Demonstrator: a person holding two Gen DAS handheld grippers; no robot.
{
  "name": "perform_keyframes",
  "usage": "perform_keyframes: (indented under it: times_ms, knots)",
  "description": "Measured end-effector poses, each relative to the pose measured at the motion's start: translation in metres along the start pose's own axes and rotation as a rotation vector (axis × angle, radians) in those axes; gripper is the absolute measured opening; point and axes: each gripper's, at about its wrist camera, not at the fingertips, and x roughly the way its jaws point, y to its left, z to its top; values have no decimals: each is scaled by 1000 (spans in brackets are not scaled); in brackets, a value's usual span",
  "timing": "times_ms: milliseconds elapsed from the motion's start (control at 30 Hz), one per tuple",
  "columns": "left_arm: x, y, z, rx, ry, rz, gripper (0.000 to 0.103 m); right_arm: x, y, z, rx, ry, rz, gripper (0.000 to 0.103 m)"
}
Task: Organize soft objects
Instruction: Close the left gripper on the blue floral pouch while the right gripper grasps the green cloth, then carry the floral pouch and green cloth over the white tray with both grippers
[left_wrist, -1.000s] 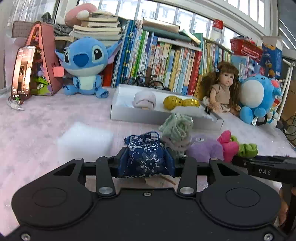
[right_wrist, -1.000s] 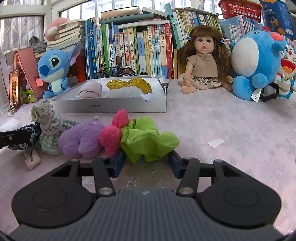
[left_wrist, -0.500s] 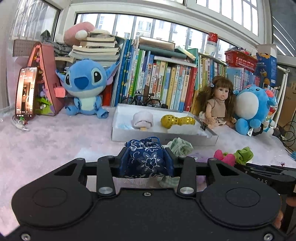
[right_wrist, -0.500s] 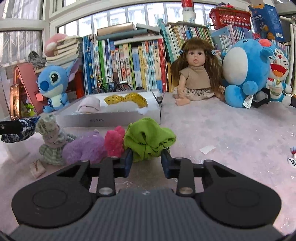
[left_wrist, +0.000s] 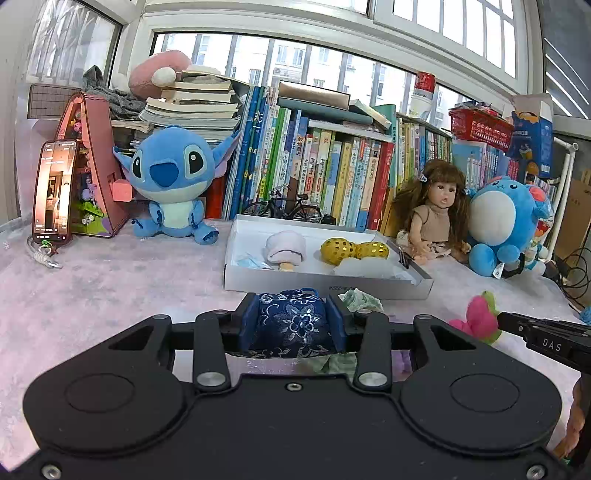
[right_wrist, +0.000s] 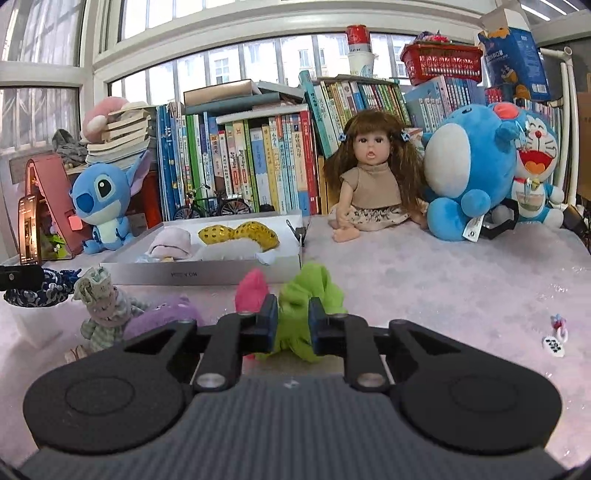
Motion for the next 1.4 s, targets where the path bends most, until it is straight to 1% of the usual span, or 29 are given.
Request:
perform_keyframes:
  times_ms: [67,100,133,200,267,300,367,433,467,533,600,667,767,833,900,967,1033,1067,1100,1133,1167,1400]
  knots:
    - [0,1,0,-1,4,5,38,2,0,-3,2,14,10,29]
    - [1,2,0,-4,7,6,38,3,1,-4,-2,18,16,33]
    - [2,2,0,-7,11,6,38,4,3,-5,-5,19,24,45]
    - [3,4,-1,-9,15,9,38,5,6,-6,-16,17,47,53]
    - [5,5,0,-6,15,13,38,7,12,-5,-47,14,52,72]
    - [6,5,0,-5,14,14,38,9,16,-3,-66,10,40,76]
    - [7,6,1,-4,11,16,38,16,20,0,-87,12,-21,90]
    - [9,7,4,-5,3,24,38,27,18,6,-60,45,-82,96]
    - [10,8,5,-8,1,25,38,32,14,8,-26,71,-84,96]
    - [13,9,8,-9,-4,22,38,43,2,14,68,115,-61,96]
    - [17,9,13,6,-8,17,37,52,-6,17,118,137,-25,97]
    - [22,8,18,17,-7,5,37,59,-7,18,126,154,14,103]
    - [33,8,26,18,5,-9,37,68,-1,21,101,184,50,103]
    - [39,7,32,13,13,-16,37,74,3,22,77,193,42,103]
    - [45,7,37,12,18,-20,37,80,3,25,86,210,33,89]
    - [49,7,41,8,28,-21,37,84,0,27,113,240,29,54]
    - [53,8,45,-7,41,-26,37,83,-4,29,141,240,46,47]
    - [55,9,48,-15,47,-30,37,81,-5,30,142,236,47,38]
    - [56,10,49,-22,50,-31,37,79,-5,31,141,230,46,33]
    - [58,11,51,-25,52,-32,37,76,-6,34,142,219,43,21]
    - [60,12,54,-26,52,-31,37,75,-7,36,141,210,34,13]
    - [73,17,75,-39,24,-22,37,70,-9,58,105,159,47,11]
